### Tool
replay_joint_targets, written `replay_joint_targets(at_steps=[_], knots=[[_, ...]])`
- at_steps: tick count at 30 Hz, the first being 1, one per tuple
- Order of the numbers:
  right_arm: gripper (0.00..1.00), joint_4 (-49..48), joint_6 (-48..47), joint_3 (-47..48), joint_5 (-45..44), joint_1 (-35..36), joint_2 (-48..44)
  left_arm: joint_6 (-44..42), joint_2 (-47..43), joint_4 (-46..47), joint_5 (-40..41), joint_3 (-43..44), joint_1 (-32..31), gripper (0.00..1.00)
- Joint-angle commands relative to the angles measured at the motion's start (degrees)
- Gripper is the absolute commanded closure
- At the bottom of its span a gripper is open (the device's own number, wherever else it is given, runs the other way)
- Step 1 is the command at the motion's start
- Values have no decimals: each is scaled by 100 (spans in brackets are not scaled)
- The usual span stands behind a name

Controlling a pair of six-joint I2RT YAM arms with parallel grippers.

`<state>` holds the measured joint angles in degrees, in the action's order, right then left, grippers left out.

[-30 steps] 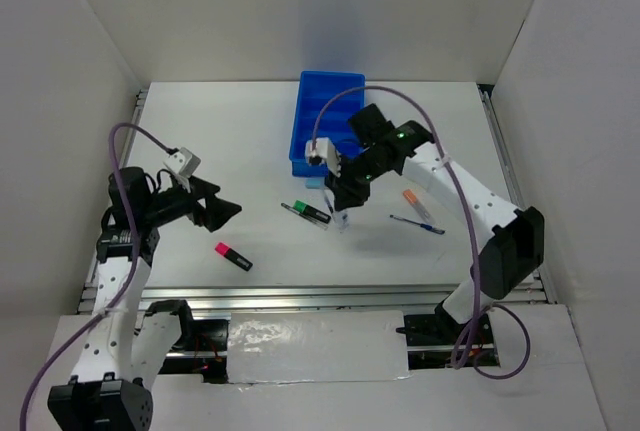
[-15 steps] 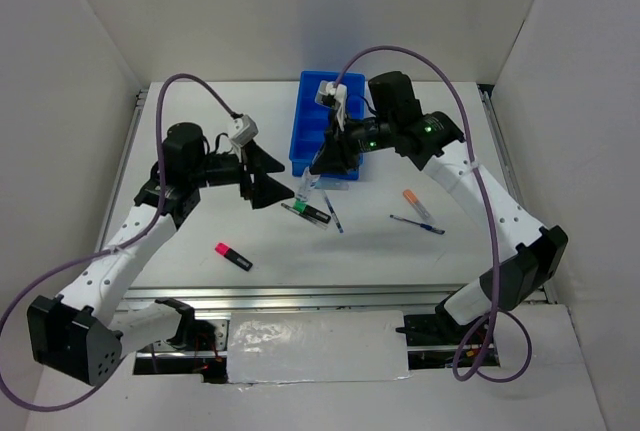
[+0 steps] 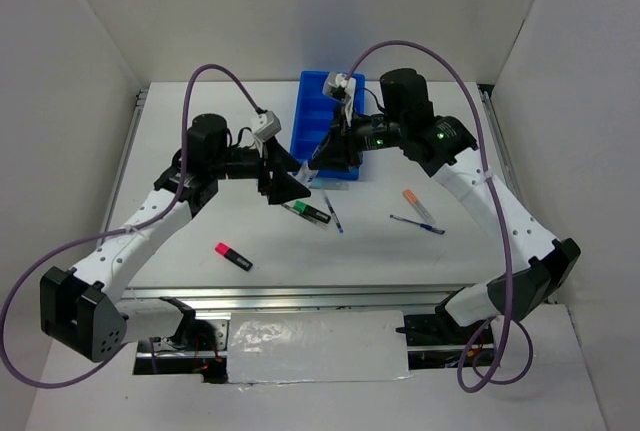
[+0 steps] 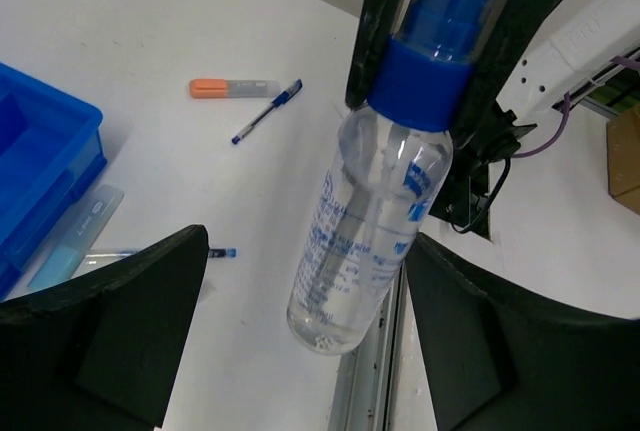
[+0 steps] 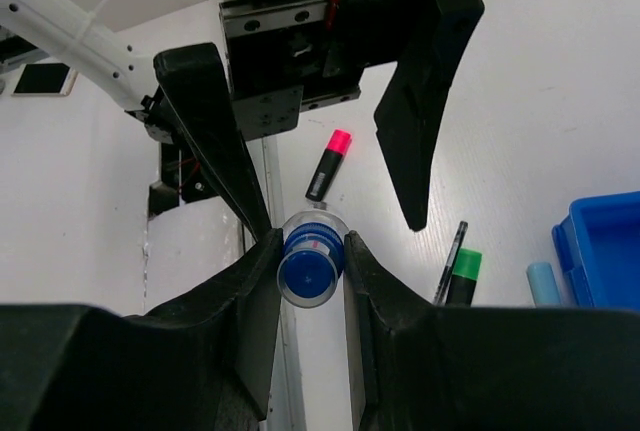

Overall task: Sort the stationery into containers
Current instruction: Pass the stationery from the right arm to the left, then place the stationery into the container

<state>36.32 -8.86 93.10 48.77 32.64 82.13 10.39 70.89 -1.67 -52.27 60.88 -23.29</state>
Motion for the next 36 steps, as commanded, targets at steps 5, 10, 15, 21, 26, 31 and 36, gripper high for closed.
replay_joint_targets(at_steps=[5, 10, 15, 21, 26, 31, 36], knots=[[100, -485, 157, -29, 246, 32, -171, -415, 117, 273, 24, 442, -325, 21], [100, -502, 174, -11, 203, 5, -83, -792, 240, -35, 138, 688, -554, 50], [55, -704, 613, -64, 124, -380, -100, -679, 521, -211, 419, 968, -291, 83], [24, -1039, 1431, -257, 141, -1549, -258, -2468, 1882, -2221, 453, 2695, 105, 97], [22, -890, 1353, -503, 62, -2726, -417, -3007, 3368, -2830, 1445, 4612, 342, 96], [22, -652, 1080, -977, -8, -3588, -618, -3911, 4564, -2304, 2774, 5732, 246, 93], [22, -582, 790, -1469, -8, -4046, -794, -5344, 5346, -951, 3379, 5988, 71, 91]])
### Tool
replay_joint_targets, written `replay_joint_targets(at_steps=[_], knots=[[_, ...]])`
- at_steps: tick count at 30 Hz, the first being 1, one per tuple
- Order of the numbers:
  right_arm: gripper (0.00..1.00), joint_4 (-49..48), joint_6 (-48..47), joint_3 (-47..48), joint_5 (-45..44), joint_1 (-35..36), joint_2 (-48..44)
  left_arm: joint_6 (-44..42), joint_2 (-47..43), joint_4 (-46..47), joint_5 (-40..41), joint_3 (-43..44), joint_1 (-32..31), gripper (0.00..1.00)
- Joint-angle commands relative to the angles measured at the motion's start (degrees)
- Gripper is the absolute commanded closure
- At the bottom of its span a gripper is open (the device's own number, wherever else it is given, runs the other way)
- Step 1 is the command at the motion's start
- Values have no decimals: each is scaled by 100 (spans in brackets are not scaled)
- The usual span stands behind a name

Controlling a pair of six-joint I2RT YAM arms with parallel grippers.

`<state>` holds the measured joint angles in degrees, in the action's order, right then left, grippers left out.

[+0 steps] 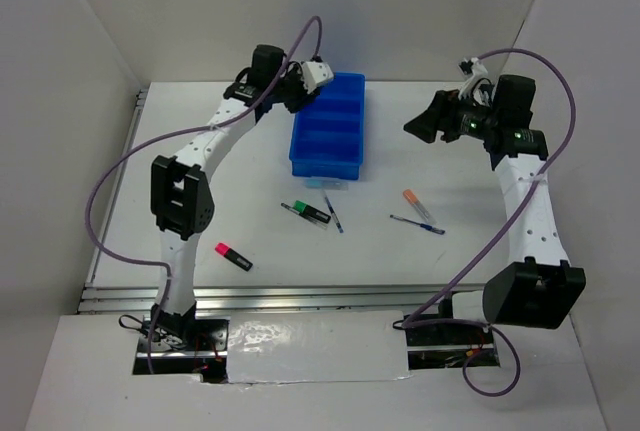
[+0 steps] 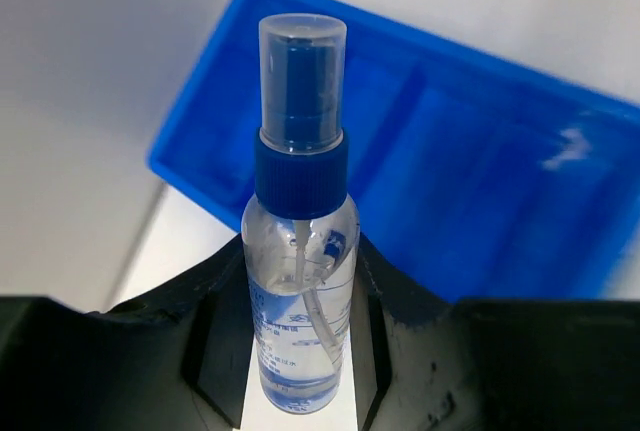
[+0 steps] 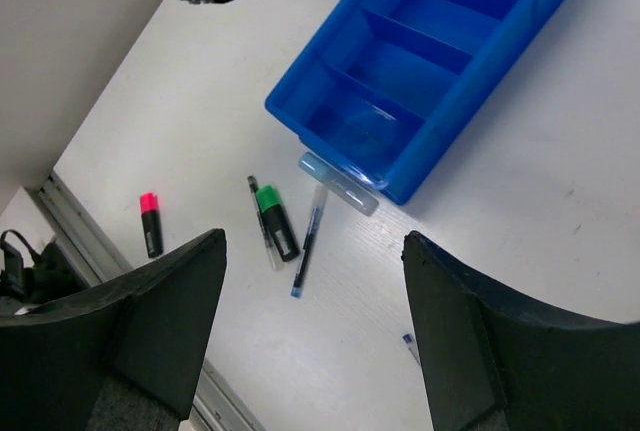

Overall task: Sort the stationery into containers
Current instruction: Place the stationery into the container

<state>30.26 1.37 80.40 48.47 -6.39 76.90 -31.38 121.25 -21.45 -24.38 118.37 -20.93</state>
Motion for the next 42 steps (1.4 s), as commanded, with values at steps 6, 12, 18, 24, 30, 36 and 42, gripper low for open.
replay_joint_targets(at_steps=[6, 12, 18, 24, 30, 36, 42], knots=[[22, -152, -224, -745, 5, -538, -387, -2135, 1207, 2425, 1233, 670, -394, 97], [22, -258, -251, -930, -4, -670, -334, -2303, 1980, 3410, 1313, 1266, -386, 100], [22, -135, -391, -816, 22, -705, -202, -2443, 2447, 3665, 1129, 1523, -324, 90], [22, -143, -383, -798, 93, -749, -132, -2523, 2746, 3666, 1181, 1777, -280, 85], [22, -161, -374, -833, 110, -767, -123, -2505, 2939, 3710, 1129, 1945, -254, 81], [22, -196, -356, -877, 119, -758, -123, -2479, 3106, 3823, 1058, 2068, -210, 71], [22, -187, -365, -886, 137, -741, -123, -2303, 3106, 3859, 1006, 2059, -184, 59]])
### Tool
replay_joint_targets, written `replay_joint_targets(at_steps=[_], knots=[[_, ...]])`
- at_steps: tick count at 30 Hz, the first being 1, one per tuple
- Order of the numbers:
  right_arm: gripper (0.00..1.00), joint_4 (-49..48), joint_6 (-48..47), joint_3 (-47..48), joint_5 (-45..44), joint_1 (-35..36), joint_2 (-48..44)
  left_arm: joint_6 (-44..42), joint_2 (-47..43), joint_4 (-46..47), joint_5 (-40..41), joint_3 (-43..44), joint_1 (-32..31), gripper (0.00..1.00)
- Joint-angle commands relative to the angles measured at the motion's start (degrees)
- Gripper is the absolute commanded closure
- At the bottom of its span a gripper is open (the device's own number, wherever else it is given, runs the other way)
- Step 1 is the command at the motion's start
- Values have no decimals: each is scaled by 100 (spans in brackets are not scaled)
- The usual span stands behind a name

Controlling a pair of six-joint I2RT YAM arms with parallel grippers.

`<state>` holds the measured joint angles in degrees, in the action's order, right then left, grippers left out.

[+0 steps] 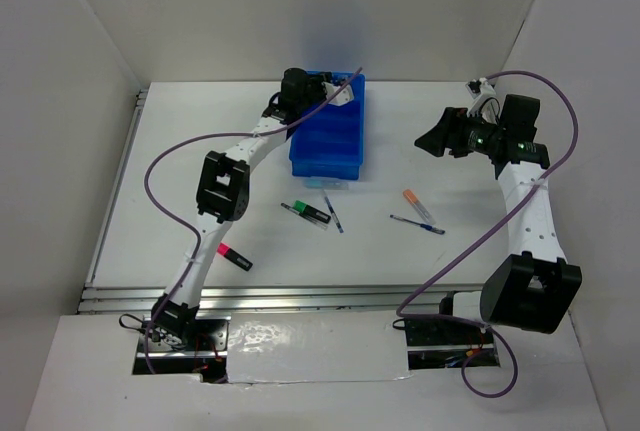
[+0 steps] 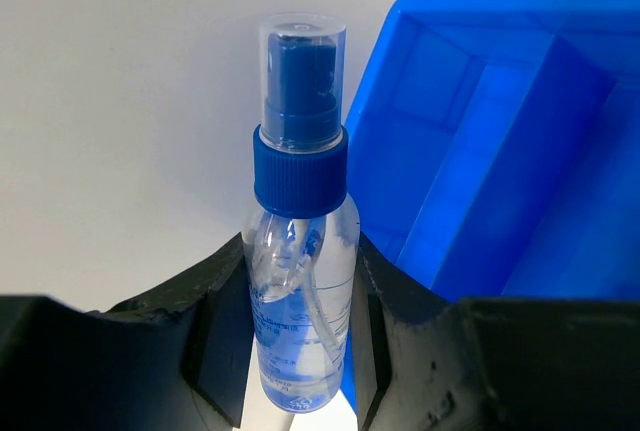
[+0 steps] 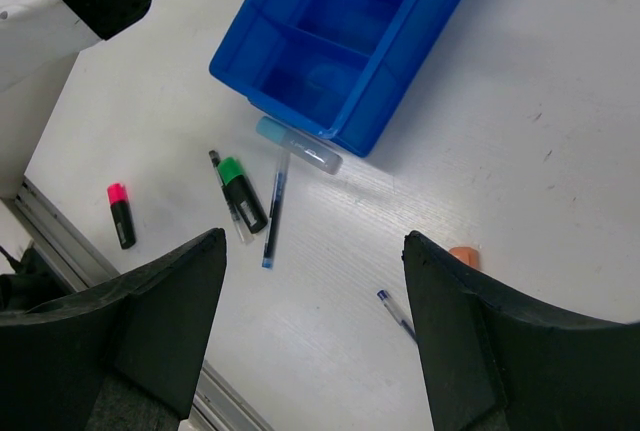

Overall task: Sort the stationery into containers
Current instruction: Place the stationery into the container, then grab a piece of stationery with the right arm

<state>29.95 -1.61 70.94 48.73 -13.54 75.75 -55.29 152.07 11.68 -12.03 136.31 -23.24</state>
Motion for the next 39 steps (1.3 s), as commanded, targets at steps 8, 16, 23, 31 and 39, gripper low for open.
replay_joint_targets(at_steps=[8, 16, 23, 31, 39], knots=[[22, -192, -50, 25, 93, -26, -16, 281, 42, 546, -309, 291, 74, 44], [22, -157, -59, 87, 110, -8, 37, 422, 42, 554, -230, 291, 101, 30], [22, -209, -50, 43, 137, 18, 46, 457, -2, 677, -229, 265, 136, 31], [23, -87, -217, 78, 67, 132, 98, 1493, -992, 967, -282, -367, 250, 35], [36, 704, -1190, 131, -872, 694, 283, 3901, -2793, -171, -159, -1492, 601, 31]])
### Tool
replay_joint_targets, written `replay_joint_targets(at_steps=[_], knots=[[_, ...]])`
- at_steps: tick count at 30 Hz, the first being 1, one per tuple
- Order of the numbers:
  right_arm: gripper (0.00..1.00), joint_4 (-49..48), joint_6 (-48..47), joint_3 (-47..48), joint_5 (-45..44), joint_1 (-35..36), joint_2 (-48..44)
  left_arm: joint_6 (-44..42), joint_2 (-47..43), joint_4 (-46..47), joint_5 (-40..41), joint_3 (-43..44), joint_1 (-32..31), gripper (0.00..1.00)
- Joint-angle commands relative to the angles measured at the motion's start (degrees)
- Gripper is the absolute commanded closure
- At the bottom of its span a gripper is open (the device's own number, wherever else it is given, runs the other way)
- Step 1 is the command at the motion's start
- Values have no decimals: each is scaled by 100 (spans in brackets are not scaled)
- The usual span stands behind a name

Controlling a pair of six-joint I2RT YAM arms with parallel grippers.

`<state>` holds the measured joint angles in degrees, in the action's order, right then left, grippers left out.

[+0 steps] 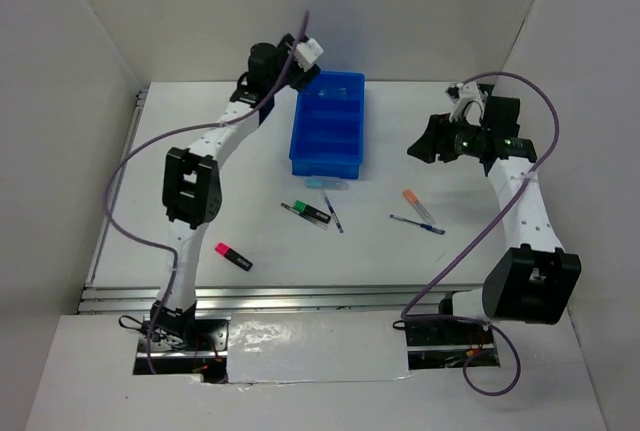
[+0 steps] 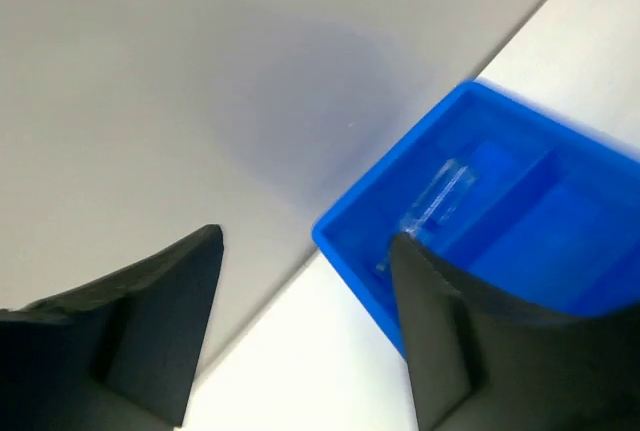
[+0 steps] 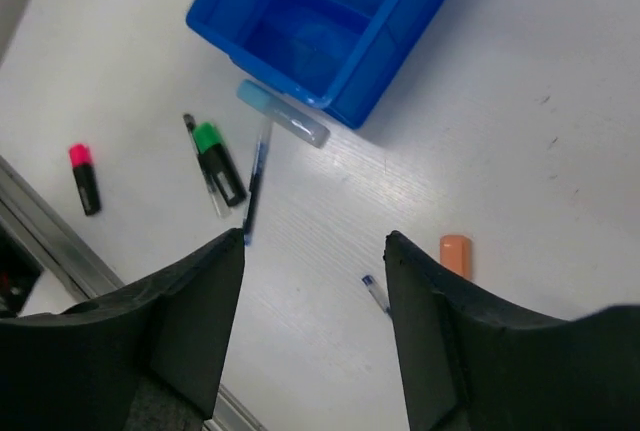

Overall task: Sort the stationery into containers
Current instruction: Grab a piece of stationery with the right arm

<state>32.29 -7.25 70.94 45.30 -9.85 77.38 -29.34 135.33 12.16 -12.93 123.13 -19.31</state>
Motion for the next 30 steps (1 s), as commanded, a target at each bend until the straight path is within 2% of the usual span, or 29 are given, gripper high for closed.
replay_joint_targets(at_steps=[1, 3, 5, 9, 15, 22, 30], knots=[[38, 697, -742, 114, -705, 430, 197, 1430, -1340, -441, -226, -489, 295, 17], [46, 944, -971, 122, -1276, 694, 338, 1712, -1918, -1133, -385, -807, 384, 1], [52, 1339, -1146, 140, -1654, 878, 680, 1940, -2281, -1610, -474, -1299, 507, 1], [54, 1929, -1262, 245, -2681, 1195, 1470, 2345, -3274, -2401, -631, -2177, 919, 1], [47, 1737, -1077, 306, -3614, 1397, 2069, 2469, -4672, -1982, -606, -4276, 1280, 1], [44, 1649, -1024, 491, -4187, 1477, 2579, 2284, -5244, -2174, -474, -4798, 1342, 1], [45, 1736, -1138, 562, -4108, 1582, 3054, 2301, -5271, -2201, -605, -4877, 1518, 1]])
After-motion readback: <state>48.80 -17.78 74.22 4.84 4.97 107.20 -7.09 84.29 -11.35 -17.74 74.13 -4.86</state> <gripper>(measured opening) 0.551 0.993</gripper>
